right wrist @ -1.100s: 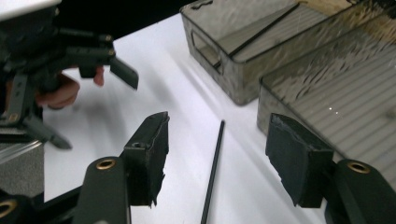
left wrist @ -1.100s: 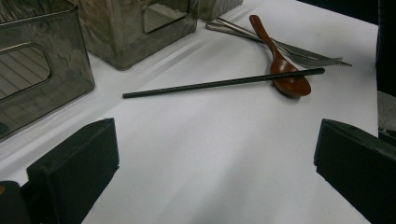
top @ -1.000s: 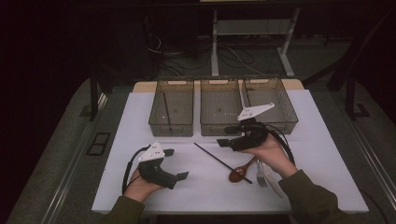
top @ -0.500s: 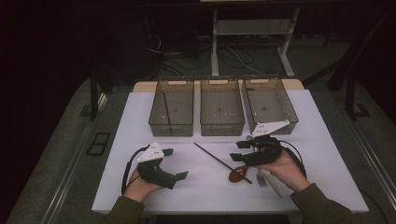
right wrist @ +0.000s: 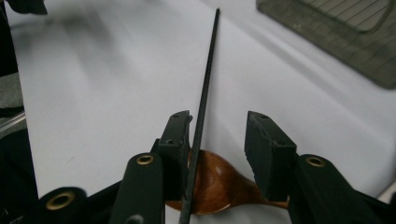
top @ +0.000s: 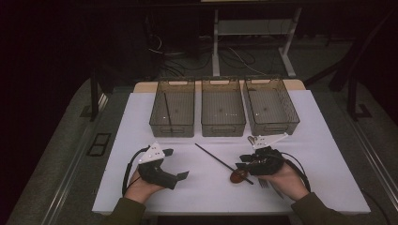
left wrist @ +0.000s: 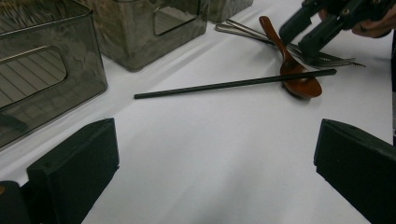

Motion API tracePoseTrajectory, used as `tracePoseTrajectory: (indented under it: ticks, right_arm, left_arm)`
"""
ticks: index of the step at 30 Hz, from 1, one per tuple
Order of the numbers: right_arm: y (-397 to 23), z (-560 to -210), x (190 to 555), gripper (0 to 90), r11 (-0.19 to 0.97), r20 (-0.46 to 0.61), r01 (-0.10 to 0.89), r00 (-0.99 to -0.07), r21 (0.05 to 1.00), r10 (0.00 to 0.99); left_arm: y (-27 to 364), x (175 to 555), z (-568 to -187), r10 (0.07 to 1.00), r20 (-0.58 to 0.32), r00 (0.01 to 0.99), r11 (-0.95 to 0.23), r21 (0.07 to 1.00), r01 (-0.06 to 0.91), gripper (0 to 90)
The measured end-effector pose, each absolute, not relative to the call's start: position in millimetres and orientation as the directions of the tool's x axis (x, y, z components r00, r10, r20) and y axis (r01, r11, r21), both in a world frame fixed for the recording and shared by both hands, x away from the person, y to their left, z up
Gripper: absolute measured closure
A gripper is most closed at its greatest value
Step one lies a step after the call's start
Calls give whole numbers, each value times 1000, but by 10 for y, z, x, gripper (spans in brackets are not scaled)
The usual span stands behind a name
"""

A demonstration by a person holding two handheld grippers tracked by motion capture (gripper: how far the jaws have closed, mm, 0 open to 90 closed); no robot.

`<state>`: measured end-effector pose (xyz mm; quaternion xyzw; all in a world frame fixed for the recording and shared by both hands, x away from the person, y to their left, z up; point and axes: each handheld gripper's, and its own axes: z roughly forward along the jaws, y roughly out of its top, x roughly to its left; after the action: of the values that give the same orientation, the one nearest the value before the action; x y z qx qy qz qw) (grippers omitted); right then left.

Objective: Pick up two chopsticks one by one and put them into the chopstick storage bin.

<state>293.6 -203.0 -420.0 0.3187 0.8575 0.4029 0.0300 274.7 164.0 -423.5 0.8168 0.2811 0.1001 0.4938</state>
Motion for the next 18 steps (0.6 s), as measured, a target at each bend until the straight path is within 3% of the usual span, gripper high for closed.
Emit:
tracePoseTrajectory:
  ticks: [18]
  right_arm:
    - [-1905, -4371, 2838, 736, 568, 170, 517, -816, 641, 552]
  left_arm:
    - [1639, 2749, -4235, 550, -106, 828, -365, 862, 353, 0]
